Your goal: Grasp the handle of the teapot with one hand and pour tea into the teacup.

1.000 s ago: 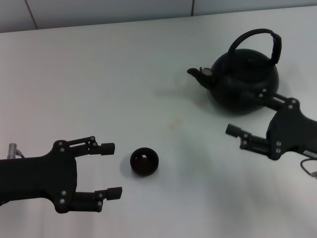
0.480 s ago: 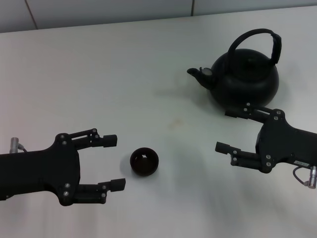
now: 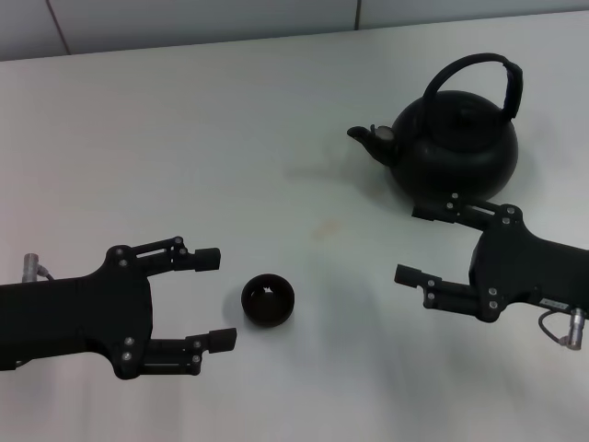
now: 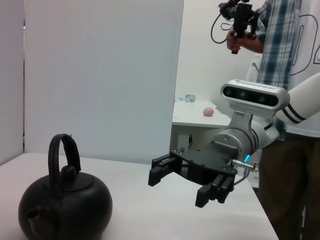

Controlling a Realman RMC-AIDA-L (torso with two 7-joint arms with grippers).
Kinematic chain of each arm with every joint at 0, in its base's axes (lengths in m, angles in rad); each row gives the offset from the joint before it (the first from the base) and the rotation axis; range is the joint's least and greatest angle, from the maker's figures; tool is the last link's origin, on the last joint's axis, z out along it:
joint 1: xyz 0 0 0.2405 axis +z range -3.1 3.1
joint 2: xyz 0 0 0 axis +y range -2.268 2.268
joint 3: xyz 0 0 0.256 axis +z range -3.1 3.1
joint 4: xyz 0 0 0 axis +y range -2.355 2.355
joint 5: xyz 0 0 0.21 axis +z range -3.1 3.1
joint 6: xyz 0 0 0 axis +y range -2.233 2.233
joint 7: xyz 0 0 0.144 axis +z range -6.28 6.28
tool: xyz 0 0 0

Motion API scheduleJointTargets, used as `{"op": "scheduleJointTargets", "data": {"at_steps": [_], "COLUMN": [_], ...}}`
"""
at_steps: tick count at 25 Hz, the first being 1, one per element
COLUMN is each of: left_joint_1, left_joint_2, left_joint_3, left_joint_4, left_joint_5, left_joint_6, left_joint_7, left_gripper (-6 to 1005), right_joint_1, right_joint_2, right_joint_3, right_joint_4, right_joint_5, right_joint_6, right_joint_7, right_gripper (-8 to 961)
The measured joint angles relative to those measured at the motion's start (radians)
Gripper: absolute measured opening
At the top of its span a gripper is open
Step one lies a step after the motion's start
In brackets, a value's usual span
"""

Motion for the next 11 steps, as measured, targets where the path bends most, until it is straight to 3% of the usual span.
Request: {"op": "scheduleJointTargets", "data": {"at_steps": [11], "left_joint_1": [-0.001], "left_joint_2": [-0.001], "left_joint_3": [0.0], "left_joint_4": [-0.002], "left_joint_5": [-0.004], "left_joint_6": [0.0], "left_joint_7": [-0.002], "left_gripper": [832], "right_joint_1": [0.007], "right_joint_2": [-0.002], "right_joint_3": [-0.001], "right_joint_4": [-0.007], "right_joint_5": [-0.001], "right_joint_6": [0.012], "right_joint_7": [0.028], "right_gripper": [741]}}
